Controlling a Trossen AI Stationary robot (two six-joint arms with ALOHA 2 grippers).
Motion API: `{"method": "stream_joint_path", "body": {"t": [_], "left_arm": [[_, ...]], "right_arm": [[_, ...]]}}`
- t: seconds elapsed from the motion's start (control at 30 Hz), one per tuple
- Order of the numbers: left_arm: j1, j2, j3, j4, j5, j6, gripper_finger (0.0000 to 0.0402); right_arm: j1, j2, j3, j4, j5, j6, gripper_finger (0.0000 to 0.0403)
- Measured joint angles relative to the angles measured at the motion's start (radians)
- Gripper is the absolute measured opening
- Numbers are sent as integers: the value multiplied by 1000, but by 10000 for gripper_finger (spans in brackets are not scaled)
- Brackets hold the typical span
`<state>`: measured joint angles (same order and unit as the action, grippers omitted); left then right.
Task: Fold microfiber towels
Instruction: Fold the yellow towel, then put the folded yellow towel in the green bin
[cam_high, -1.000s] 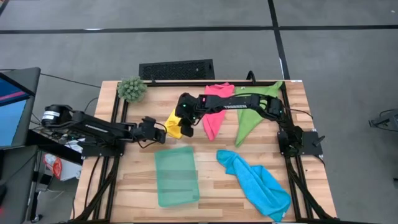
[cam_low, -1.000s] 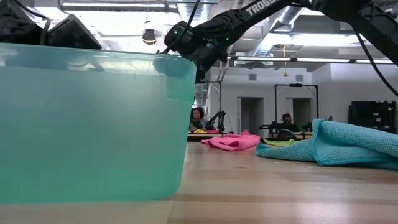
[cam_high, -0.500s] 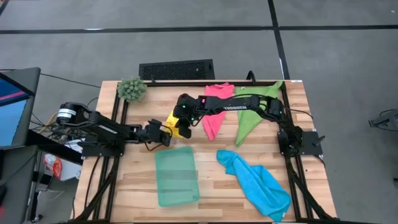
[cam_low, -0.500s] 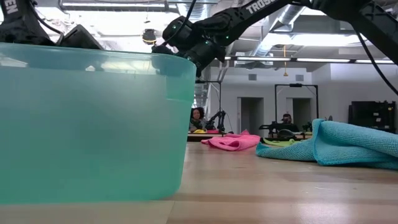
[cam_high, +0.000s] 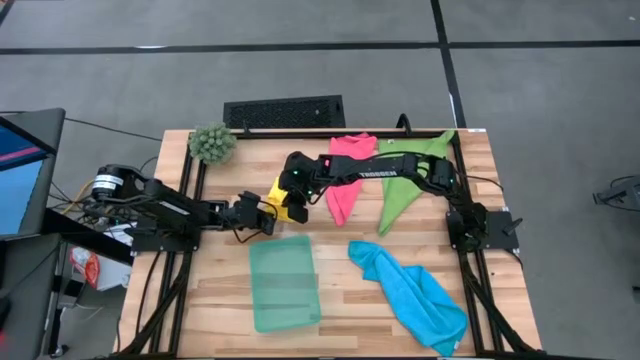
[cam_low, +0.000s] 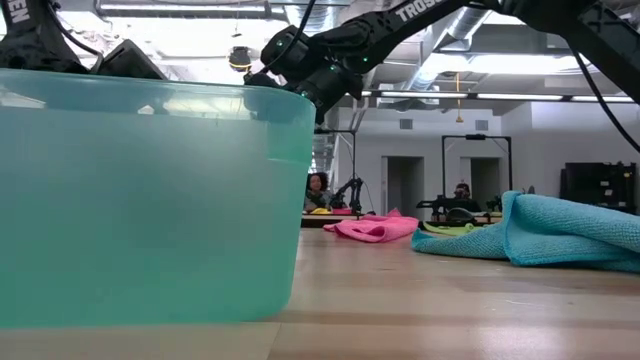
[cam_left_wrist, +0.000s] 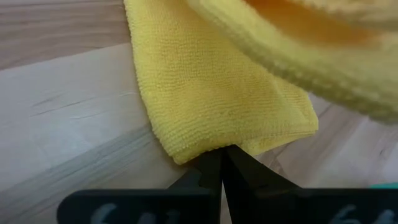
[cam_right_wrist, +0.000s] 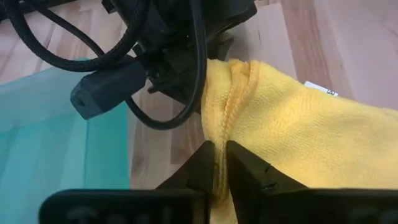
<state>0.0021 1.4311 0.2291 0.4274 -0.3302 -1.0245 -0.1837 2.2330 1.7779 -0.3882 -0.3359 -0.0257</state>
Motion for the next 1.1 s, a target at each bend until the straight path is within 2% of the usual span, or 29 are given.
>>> {"method": "stream_joint_path", "body": {"t": [0.6, 0.83, 0.97, 1.1], "left_arm": [[0, 1, -1, 21, -11, -6, 0], [-2, -108, 3, 42, 64, -6, 0], [-2, -213, 2, -21, 55, 1, 0], [-2, -298, 2, -113, 58, -1, 0]], "right_arm": [[4, 15, -1, 18, -1, -32, 177], [-69, -60, 3, -42, 0, -32, 164], [-97, -51, -2, -142, -36, -56, 140], [-95, -56, -41, -137, -61, -66, 116]]}}
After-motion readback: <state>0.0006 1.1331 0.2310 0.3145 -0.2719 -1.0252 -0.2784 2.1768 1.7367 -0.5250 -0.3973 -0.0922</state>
